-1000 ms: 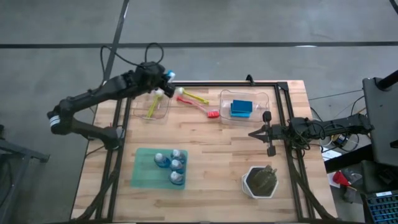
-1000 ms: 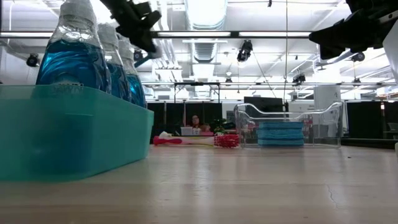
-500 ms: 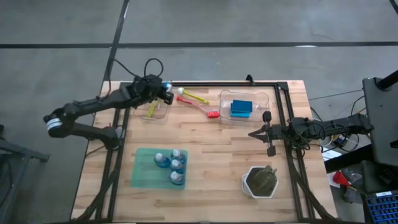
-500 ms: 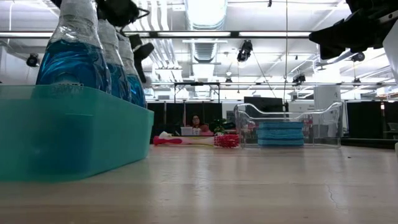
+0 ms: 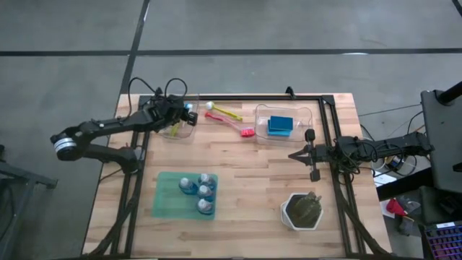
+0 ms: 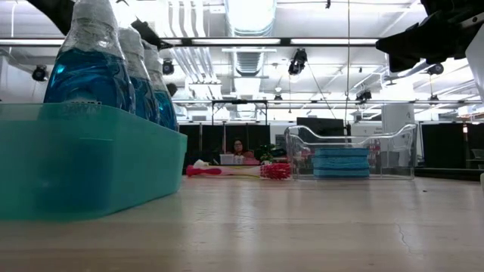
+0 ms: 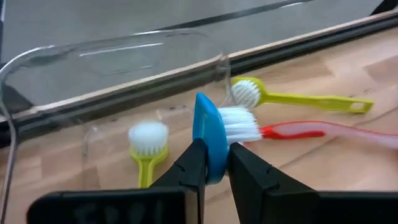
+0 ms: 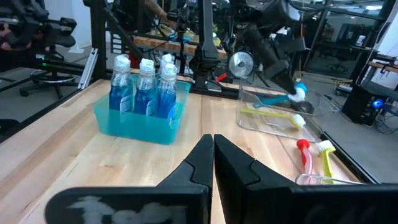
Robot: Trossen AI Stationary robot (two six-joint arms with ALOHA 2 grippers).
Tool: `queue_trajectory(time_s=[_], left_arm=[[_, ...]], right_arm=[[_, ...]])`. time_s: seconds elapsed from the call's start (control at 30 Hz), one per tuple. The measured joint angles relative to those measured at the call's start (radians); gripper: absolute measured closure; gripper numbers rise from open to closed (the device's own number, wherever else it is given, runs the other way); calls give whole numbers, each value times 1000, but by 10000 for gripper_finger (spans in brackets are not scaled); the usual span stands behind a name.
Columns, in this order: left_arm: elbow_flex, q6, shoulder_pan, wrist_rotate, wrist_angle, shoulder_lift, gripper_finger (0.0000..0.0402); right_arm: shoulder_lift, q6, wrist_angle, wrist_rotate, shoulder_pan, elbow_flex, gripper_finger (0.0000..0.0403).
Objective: Pick & Place Kitchen Sink Supplies
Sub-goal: Put the blue dishwashing brush into the left transparent bin
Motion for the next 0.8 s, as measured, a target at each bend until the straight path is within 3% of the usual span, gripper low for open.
queue_trajectory(time_s=[0.43, 0.8], left_arm=[[-34, 7, 12, 18, 7, 2, 333], [-7, 74, 12, 14, 17, 1, 255]], right_arm=[[0, 2, 0, 0, 0, 0, 394], [0, 0, 0, 0, 0, 0, 394]])
